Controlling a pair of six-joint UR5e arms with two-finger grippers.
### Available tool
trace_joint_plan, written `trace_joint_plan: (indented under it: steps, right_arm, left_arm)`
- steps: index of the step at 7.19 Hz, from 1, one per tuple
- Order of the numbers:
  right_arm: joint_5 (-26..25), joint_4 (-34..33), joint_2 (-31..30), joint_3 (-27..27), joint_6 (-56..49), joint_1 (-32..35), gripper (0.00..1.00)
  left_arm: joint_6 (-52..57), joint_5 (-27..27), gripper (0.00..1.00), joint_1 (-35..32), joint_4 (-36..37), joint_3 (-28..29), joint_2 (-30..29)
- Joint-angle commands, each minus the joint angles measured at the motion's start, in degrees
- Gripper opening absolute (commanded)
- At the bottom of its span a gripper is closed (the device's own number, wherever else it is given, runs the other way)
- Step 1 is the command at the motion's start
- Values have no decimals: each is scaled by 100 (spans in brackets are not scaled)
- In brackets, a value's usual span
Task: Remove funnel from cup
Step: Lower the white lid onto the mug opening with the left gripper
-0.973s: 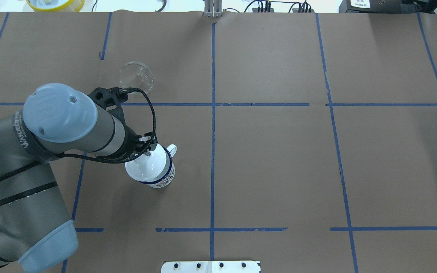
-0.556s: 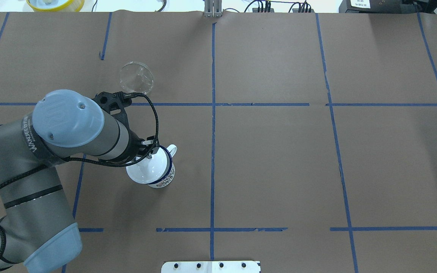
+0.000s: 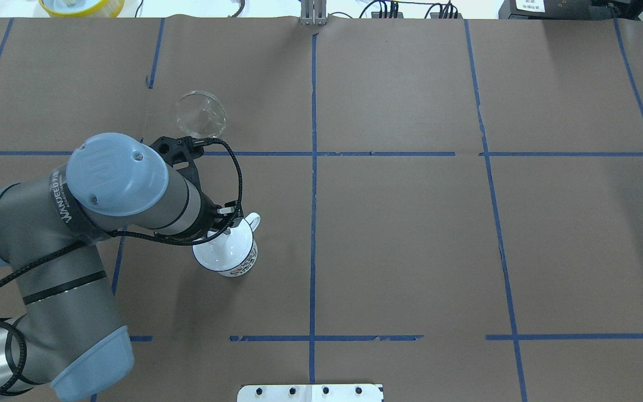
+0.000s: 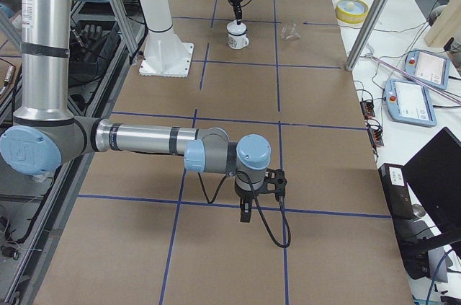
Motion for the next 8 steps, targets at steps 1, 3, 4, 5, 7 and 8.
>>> trace_joint_plan:
  steps: [1,3,4,5,7,8]
  right_arm:
    - [0,0,0,0,0,0,100]
    - [0,0,0,-9,0,0,100]
    - [0,0,0,-9,0,0,100]
    - [0,0,0,0,0,0,100]
    - [0,0,0,0,0,0,100]
    - [0,0,0,-9,0,0,100]
  left_arm:
    - [53,-6,0,-2,5,9,-1]
    - [141,-6,0,-10,5,9,34]
    - [142,-6,0,-2,5,9,34]
    - [142,-6,0,-10,5,9,34]
    - [194,-6,0,-10,5,9,25]
    - [186,3,91,-2,5,9,34]
